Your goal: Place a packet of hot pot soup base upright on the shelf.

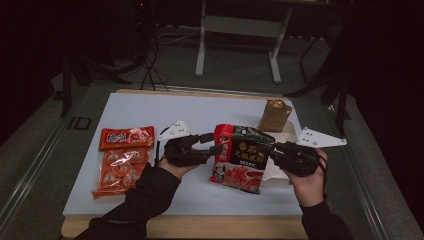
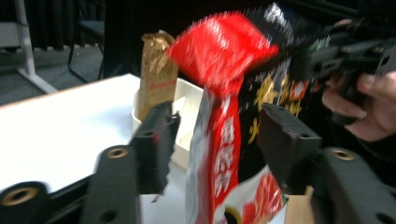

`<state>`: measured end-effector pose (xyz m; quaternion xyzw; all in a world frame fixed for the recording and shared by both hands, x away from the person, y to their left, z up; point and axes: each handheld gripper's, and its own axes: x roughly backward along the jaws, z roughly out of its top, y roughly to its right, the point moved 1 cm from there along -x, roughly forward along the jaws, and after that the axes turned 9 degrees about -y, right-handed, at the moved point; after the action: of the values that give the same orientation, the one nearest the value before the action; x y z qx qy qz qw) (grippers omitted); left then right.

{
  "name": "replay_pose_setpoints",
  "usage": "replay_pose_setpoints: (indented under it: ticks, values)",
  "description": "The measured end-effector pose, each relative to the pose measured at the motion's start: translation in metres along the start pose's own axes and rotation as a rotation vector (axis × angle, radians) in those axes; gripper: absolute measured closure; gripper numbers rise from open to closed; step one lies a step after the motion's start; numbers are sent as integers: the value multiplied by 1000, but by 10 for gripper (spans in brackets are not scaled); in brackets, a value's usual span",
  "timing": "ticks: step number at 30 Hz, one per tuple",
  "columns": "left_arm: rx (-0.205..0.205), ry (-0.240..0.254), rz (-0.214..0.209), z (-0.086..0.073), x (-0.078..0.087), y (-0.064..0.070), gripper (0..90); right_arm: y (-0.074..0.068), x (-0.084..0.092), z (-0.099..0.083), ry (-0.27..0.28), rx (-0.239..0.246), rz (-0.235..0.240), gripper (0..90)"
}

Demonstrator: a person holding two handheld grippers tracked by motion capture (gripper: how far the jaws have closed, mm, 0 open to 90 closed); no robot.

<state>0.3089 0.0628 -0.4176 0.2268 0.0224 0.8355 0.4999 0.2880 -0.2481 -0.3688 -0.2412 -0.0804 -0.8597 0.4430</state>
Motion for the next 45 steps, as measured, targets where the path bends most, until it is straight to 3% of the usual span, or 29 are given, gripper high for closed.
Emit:
replay_pose_setpoints:
  ticks: [5,9,10,15,19,30,35,45]
  values:
    - [-3,6,11,-2,4,0,339,1,4,5,10,10,-7,782]
    - [11,8,24,-4,8,-1,215,3,6,8,18,18,-13,781]
    - [-1,-2,7,-5,9,-1,168,3,7,9,22,21,-15,781]
    - [-27,5,29,-12,12,1,76,7,9,14,32,18,-21,781]
    - [-23,-10,35,-18,16,2,76,9,11,18,42,25,-31,781]
    - [-70,-40,54,-43,28,6,76,28,19,26,64,-7,-65,779]
    - [-53,-64,61,-57,33,4,77,38,21,27,79,4,-94,776]
    - [-19,-73,69,-87,43,6,77,61,31,28,102,-27,-183,776]
